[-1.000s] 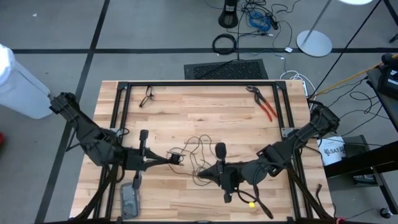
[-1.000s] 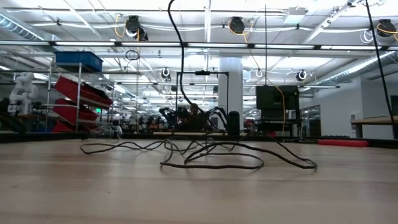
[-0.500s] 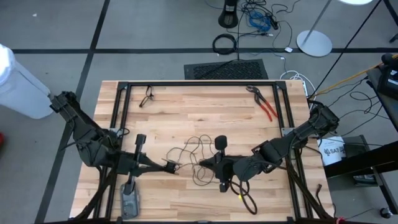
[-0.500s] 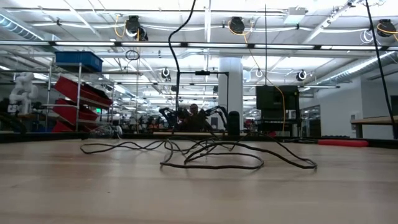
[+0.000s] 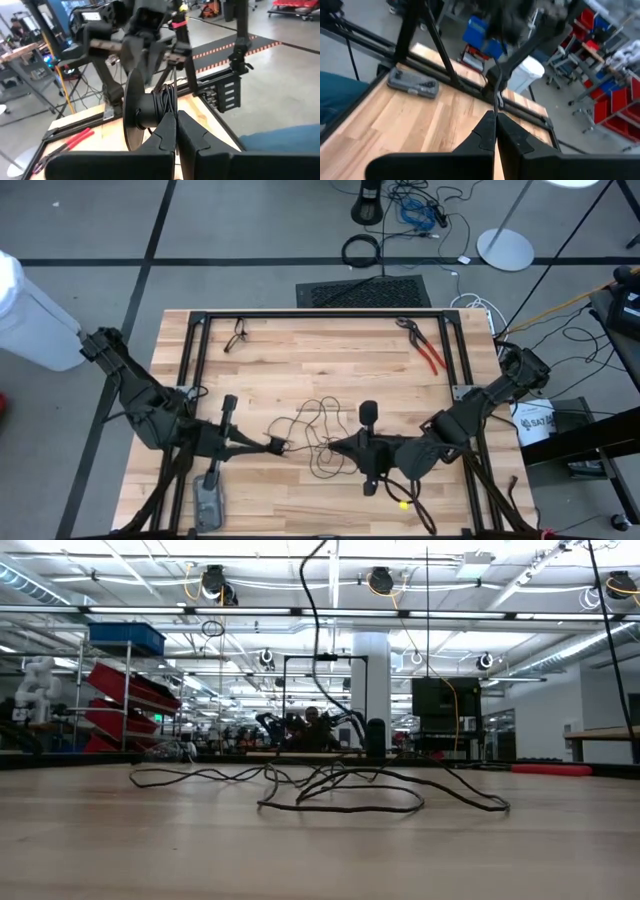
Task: Coil cords
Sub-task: Coil the black wire onto the spool
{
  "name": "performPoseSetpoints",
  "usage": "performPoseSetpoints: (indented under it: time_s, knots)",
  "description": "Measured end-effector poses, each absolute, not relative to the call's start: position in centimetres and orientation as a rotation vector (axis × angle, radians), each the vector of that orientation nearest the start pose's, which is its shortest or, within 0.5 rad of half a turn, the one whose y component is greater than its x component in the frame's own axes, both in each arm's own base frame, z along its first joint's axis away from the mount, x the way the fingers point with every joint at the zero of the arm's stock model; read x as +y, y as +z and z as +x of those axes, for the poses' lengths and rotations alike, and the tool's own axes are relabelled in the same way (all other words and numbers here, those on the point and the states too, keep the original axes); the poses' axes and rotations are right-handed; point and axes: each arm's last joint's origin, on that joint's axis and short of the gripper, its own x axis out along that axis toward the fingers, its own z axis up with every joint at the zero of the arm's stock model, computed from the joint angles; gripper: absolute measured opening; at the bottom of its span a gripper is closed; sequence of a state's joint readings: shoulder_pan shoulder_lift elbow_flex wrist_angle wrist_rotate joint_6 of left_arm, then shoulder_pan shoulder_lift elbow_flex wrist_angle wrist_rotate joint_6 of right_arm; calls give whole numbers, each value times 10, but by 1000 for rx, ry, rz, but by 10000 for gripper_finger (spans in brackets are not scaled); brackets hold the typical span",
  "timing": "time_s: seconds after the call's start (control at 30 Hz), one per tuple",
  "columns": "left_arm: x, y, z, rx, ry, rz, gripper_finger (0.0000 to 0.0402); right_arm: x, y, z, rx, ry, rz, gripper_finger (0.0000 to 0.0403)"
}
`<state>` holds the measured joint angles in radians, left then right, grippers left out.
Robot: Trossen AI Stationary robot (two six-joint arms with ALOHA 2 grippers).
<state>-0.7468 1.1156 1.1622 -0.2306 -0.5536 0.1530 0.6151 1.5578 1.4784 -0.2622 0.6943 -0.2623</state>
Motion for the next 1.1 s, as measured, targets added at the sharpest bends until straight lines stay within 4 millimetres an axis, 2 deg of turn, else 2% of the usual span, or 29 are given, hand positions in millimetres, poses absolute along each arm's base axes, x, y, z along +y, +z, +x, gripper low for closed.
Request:
performPoseSetpoints:
  time_s: [0.23, 0.43, 0.87, 1.1]
  knots:
    - [-141, 388, 189, 203, -166, 219, 1, 196, 389, 294, 180, -22, -496, 0]
    - [-140, 385, 194, 240, -281, 174, 1, 198, 394, 295, 126, -28, -492, 0]
    - [-141, 366, 228, 301, -420, 146, 1, 181, 388, 330, 47, -49, -523, 0]
    - [-139, 363, 237, 300, -442, 141, 1, 169, 385, 347, -8, -26, -527, 0]
